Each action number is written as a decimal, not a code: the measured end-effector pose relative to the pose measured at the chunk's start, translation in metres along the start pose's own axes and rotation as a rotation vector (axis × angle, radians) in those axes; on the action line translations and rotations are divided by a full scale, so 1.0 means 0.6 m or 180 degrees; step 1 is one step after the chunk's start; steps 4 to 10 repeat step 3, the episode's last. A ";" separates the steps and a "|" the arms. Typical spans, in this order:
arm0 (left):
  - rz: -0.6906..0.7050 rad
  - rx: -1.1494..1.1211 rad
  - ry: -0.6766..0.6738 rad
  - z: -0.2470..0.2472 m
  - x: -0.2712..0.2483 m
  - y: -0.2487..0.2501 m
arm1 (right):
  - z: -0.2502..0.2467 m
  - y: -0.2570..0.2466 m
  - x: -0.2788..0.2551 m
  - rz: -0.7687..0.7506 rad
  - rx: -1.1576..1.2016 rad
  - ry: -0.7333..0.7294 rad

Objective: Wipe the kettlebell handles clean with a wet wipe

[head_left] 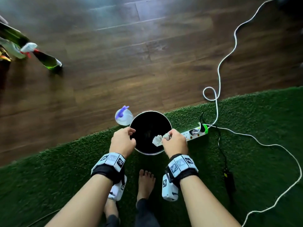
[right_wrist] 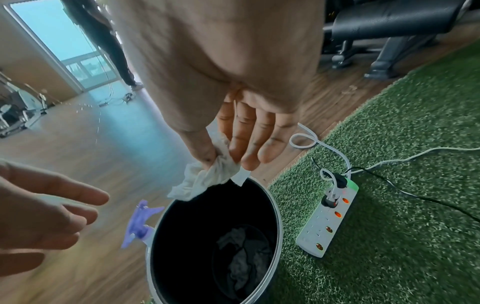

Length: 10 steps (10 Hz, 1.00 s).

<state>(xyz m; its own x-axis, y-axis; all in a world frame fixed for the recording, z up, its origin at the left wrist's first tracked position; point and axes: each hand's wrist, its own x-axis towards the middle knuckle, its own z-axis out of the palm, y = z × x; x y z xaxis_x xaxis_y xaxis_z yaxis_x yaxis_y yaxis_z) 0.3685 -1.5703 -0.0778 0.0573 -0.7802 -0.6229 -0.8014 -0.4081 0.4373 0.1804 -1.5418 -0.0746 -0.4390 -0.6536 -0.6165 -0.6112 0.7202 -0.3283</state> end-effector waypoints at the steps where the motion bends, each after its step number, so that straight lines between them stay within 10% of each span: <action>1: -0.0070 0.0010 -0.0095 0.025 0.032 -0.016 | 0.040 -0.002 0.051 -0.0123 -0.0180 -0.0364; 10: -0.0210 -0.0112 -0.0007 0.036 0.044 -0.032 | 0.068 -0.019 0.086 -0.0217 -0.0382 -0.0607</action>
